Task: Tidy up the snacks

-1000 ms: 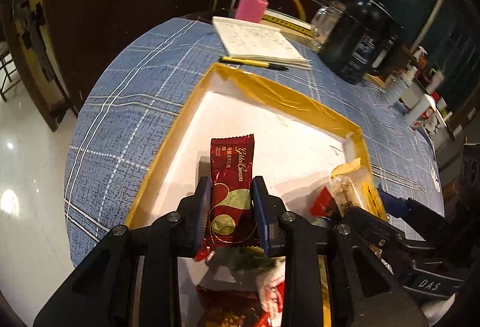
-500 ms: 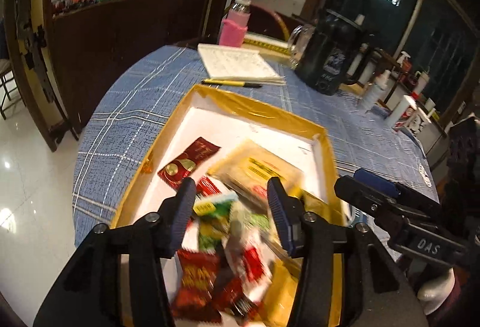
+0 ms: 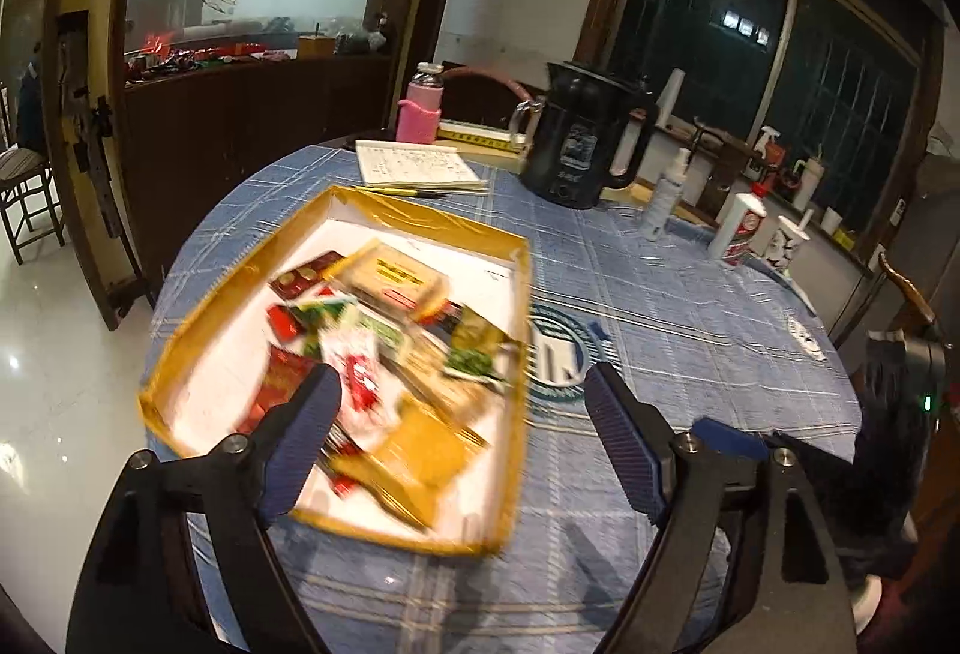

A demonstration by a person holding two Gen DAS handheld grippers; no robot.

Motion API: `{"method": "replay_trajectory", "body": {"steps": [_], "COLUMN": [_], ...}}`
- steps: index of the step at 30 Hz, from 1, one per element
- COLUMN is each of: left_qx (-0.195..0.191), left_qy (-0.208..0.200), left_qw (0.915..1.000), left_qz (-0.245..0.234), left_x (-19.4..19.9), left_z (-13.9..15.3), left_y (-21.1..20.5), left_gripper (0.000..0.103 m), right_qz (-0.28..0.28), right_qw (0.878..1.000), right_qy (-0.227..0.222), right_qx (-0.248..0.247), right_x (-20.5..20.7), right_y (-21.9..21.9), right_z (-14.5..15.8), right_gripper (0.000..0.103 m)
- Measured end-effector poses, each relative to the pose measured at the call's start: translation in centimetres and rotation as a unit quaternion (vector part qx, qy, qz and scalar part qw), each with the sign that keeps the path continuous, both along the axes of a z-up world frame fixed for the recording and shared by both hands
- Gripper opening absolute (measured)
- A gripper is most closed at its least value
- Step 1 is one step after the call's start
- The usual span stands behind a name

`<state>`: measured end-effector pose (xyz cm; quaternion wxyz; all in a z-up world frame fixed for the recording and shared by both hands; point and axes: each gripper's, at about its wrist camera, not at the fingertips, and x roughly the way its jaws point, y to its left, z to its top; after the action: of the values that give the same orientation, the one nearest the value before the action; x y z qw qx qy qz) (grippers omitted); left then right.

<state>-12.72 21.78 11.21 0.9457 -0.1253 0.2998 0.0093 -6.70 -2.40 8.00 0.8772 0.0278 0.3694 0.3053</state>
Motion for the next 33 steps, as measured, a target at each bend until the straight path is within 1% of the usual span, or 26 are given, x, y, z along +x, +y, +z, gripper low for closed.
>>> {"method": "replay_trajectory", "body": {"steps": [3,6,11,15,17,23,28,33], "left_qx": [0.0,0.01,0.046,0.072,0.084,0.091,0.1,0.099], "left_qy": [-0.01,-0.015,0.005,0.009,0.01,0.024,0.022,0.022], "left_qw": [0.9999,0.9996,0.9985,0.997,0.9959,0.9952,0.9942,0.9942], "left_qz": [0.012,0.021,0.029,0.029,0.03,0.029,0.034,0.037], "left_x": [-1.6,-2.7,-3.8,-5.0,-5.6,-6.1,-6.3,-6.2], "left_z": [-0.4,-1.0,-1.9,-2.2,-2.3,-3.0,-3.3,-3.6], "left_y": [-1.6,-3.6,-6.4,-7.5,-7.9,-7.9,-7.8,-7.1], "left_gripper": [0.084,0.084,0.084,0.084,0.084,0.084,0.084,0.084], "right_qz": [-0.02,-0.038,-0.071,-0.084,-0.092,-0.098,-0.097,-0.095], "right_qw": [0.999,0.999,0.996,0.995,0.994,0.994,0.994,0.993], "right_qy": [-0.024,-0.028,-0.042,-0.048,-0.052,-0.047,-0.051,-0.055], "right_qx": [-0.02,-0.005,0.016,0.004,-0.003,-0.013,-0.029,-0.039], "right_x": [-2.9,-5.1,-7.5,-8.5,-8.9,-10.0,-10.7,-10.7], "right_y": [-2.5,-4.4,-5.5,-5.4,-5.3,-4.8,-4.0,-3.3], "right_z": [-0.7,-1.2,-1.1,-1.1,-1.2,-1.8,-1.9,-2.0], "right_gripper": [0.072,0.072,0.072,0.073,0.073,0.073,0.073,0.073]}}
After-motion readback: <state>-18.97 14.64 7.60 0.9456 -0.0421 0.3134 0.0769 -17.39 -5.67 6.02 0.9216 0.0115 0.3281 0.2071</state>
